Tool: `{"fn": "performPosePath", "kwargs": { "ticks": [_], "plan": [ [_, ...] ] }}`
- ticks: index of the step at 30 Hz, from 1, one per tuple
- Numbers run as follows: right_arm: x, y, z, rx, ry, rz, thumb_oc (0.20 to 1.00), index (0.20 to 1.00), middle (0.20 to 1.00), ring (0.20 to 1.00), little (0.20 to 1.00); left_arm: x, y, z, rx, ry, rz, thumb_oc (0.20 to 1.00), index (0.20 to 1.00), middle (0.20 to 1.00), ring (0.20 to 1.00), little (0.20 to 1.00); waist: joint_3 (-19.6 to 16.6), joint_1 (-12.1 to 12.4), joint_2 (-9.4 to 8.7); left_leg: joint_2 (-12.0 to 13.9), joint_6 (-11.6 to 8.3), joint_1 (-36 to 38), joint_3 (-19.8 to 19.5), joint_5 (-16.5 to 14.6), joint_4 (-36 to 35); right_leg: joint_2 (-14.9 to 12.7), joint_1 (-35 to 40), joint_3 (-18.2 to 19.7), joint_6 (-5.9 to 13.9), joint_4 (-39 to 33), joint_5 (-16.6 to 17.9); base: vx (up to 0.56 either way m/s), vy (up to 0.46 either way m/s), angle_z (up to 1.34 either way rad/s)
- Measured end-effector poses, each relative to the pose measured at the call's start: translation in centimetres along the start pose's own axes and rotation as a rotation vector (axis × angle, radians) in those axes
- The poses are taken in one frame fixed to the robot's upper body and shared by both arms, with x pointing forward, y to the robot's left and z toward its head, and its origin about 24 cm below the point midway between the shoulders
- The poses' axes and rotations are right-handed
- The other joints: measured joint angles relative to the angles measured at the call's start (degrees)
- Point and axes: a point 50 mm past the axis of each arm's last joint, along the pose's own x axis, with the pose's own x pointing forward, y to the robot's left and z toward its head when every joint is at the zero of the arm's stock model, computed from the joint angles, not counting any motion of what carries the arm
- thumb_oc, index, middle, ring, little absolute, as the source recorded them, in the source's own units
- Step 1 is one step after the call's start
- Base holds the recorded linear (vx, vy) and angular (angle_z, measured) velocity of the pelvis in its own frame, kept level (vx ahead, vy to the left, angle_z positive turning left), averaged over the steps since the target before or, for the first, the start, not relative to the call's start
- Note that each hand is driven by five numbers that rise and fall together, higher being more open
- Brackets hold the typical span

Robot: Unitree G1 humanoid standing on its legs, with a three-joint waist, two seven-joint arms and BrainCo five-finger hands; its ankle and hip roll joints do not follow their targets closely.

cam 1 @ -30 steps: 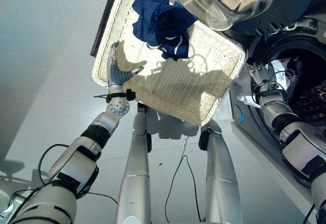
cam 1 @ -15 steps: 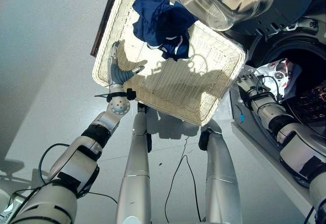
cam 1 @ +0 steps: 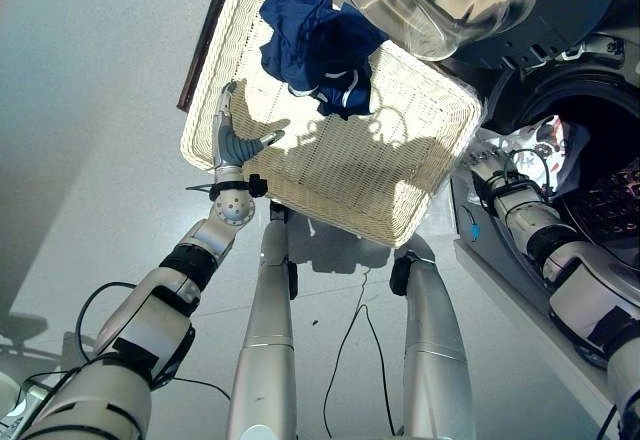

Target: Put the clothes into the washing machine.

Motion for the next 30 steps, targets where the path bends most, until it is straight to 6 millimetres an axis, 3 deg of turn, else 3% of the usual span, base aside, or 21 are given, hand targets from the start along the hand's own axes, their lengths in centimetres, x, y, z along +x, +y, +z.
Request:
{"fn": "performPosePath", "kwargs": {
  "ticks": [4, 9, 10, 13, 16, 17, 18, 19, 25, 30],
  "plan": [
    [0.1, -0.2, -0.1, 0.016, 0.007, -0.005, 0.2, 0.2, 0.2, 0.2, 0.2, 0.0, 0.0, 0.0, -0.002, 0.002, 0.0, 1.0, 1.0, 1.0, 1.0, 1.0, 0.0, -0.01, 0.0, 0.0, 0.0, 0.0, 0.0, 0.0, 0.0, 0.0, 0.0, 0.0, -0.01, -0.01, 0.0, 0.0, 0.0, 0.0],
    [0.1, -0.3, -0.3, 0.188, 0.044, -0.019, 0.2, 0.2, 0.2, 0.2, 0.2, 0.0, 0.0, 0.0, -0.009, 0.005, 0.001, 1.0, 1.0, 1.0, 1.0, 1.0, 0.0, -0.08, 0.0, 0.01, 0.0, 0.0, -0.01, 0.0, 0.0, 0.02, 0.0, 0.0, 0.01, -0.02, -0.01, 0.0, 0.0, 0.0],
    [0.1, -0.5, -0.4, 0.347, 0.066, -0.022, 0.2, 0.2, 0.2, 0.2, 0.2, 0.0, 0.0, 0.0, -0.014, 0.006, 0.002, 1.0, 1.0, 1.0, 1.0, 1.0, 0.0, -0.13, 0.0, 0.01, 0.0, -0.02, -0.01, 0.0, 0.0, 0.03, 0.0, 0.0, 0.01, -0.02, -0.01, 0.0, 0.0, 0.0],
    [0.2, -1.0, -0.4, 0.495, 0.078, -0.039, 0.2, 0.2, 0.2, 0.2, 0.2, -0.1, -0.1, 0.1, -0.023, 0.001, -0.002, 1.0, 1.0, 1.0, 1.0, 1.0, 0.0, -0.21, 0.0, 0.02, 0.0, -0.06, -0.01, 0.0, -0.01, 0.04, -0.04, 0.0, 0.02, -0.03, -0.02, 0.0, 0.0, 0.0],
    [0.2, -1.1, -0.2, 0.51, 0.074, -0.047, 0.2, 0.2, 0.2, 0.2, 0.2, -0.1, -0.2, 0.3, -0.032, -0.004, -0.004, 1.0, 1.0, 1.0, 1.0, 1.0, 0.0, -0.2, 0.0, 0.02, 0.0, -0.2, -0.01, 0.0, -0.01, 0.04, -0.19, 0.0, 0.02, -0.04, -0.02, 0.0, 0.0, 0.0],
    [0.2, -1.2, -0.3, 0.486, 0.074, -0.057, 0.42, 0.42, 0.42, 0.42, 0.42, -0.1, -0.2, 0.3, -0.032, -0.004, -0.004, 1.0, 1.0, 1.0, 1.0, 1.0, 0.0, -0.17, 0.0, 0.02, 0.0, -0.25, -0.01, -0.01, -0.03, 0.04, -0.24, 0.0, 0.02, -0.06, -0.02, 0.0, 0.0, 0.0],
    [0.2, -1.2, -0.3, 0.464, 0.073, -0.061, 0.558, 0.558, 0.558, 0.558, 0.558, -0.1, -0.2, 0.3, -0.032, -0.003, -0.005, 1.0, 1.0, 1.0, 1.0, 1.0, 0.0, -0.15, 0.0, 0.02, 0.0, -0.26, -0.01, -0.01, -0.04, 0.04, -0.24, 0.0, 0.02, -0.07, -0.02, 0.0, 0.0, 0.0],
    [0.2, -1.2, -0.3, 0.413, 0.074, -0.071, 1.0, 1.0, 1.0, 1.0, 1.0, -0.2, -0.2, 0.3, -0.031, -0.002, -0.005, 1.0, 1.0, 1.0, 1.0, 1.0, 0.0, -0.14, 0.0, 0.01, 0.0, -0.27, -0.01, -0.01, -0.05, 0.03, -0.24, 0.0, 0.02, -0.1, -0.02, 0.0, 0.0, 0.0],
    [0.1, -0.9, -0.5, 0.141, 0.11, -0.088, 1.0, 1.0, 1.0, 1.0, 1.0, -0.2, -0.3, 0.3, -0.035, -0.007, -0.007, 1.0, 1.0, 1.0, 1.0, 1.0, 0.0, -0.17, 0.0, 0.02, 0.0, -0.29, -0.02, -0.01, -0.08, 0.04, -0.25, -0.02, 0.02, -0.15, -0.02, 0.0, 0.0, 0.0],
    [-0.1, -0.6, -0.8, 0.058, 0.139, -0.093, 1.0, 1.0, 1.0, 1.0, 1.0, -0.2, -0.3, 0.3, -0.038, -0.008, -0.004, 1.0, 1.0, 1.0, 1.0, 1.0, 0.0, -0.2, 0.0, 0.05, 0.0, -0.65, -0.03, -0.01, -0.11, 0.06, -0.56, -0.08, 0.03, -0.24, -0.02, 0.0, 0.0, 0.0]
  ]
}}
